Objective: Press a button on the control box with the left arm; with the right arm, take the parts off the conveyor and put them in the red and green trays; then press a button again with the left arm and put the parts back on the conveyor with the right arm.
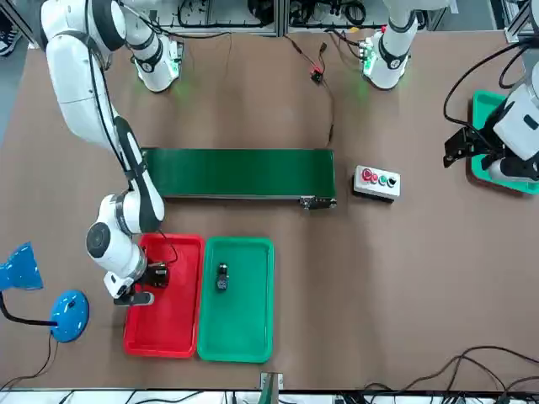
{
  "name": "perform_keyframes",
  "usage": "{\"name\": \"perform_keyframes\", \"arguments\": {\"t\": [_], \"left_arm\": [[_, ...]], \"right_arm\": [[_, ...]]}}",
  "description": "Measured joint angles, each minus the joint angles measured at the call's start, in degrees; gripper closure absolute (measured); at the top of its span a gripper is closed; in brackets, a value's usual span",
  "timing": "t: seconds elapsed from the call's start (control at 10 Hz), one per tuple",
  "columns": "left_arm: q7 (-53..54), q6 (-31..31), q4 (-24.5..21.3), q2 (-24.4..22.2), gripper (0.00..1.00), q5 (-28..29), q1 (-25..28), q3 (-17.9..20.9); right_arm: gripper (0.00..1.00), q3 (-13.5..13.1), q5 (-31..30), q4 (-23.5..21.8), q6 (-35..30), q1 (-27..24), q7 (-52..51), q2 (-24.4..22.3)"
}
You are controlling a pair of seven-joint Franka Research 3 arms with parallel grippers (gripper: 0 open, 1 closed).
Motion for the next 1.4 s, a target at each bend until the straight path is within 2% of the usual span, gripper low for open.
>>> {"name": "perform_keyframes", "arguments": {"t": [0.1,0.3,0.6,0.8,1.0,1.1,1.2,1.4], "left_arm": [[0.00,-0.01,0.04,0.00,0.00,0.00,0.00,0.00],[0.00,-0.46,0.16,-0.06,0.00,0.00,0.00,0.00],[0.00,-1.81,0.26,-0.34,0.00,0.00,0.00,0.00],[0.00,-1.87,0.27,-0.36,0.00,0.00,0.00,0.00],[0.00,-1.86,0.31,-0.37,0.00,0.00,0.00,0.00],[0.00,-1.44,0.34,-0.37,0.00,0.00,0.00,0.00],[0.00,-0.76,0.36,-0.38,0.00,0.00,0.00,-0.01],[0.00,-0.14,0.36,-0.37,0.00,0.00,-0.01,-0.03]], "right_arm": [[0.58,0.01,0.00,0.07,-1.41,0.04,0.00,-0.50],[0.67,0.01,0.00,1.07,-6.65,0.09,0.02,-0.86],[0.67,0.01,0.00,2.47,-12.02,0.10,0.03,-1.60],[0.67,-0.02,-0.01,3.48,-20.42,0.10,0.02,-5.85],[0.67,-0.13,-0.02,3.51,-27.86,0.09,0.02,-12.14],[0.67,-0.14,-0.02,2.53,-31.26,0.09,0.02,-15.01],[0.67,-0.18,-0.02,-0.36,-32.92,0.08,0.02,-18.11],[0.67,-0.32,-0.05,-9.15,-32.98,0.01,0.01,-24.67]]}}
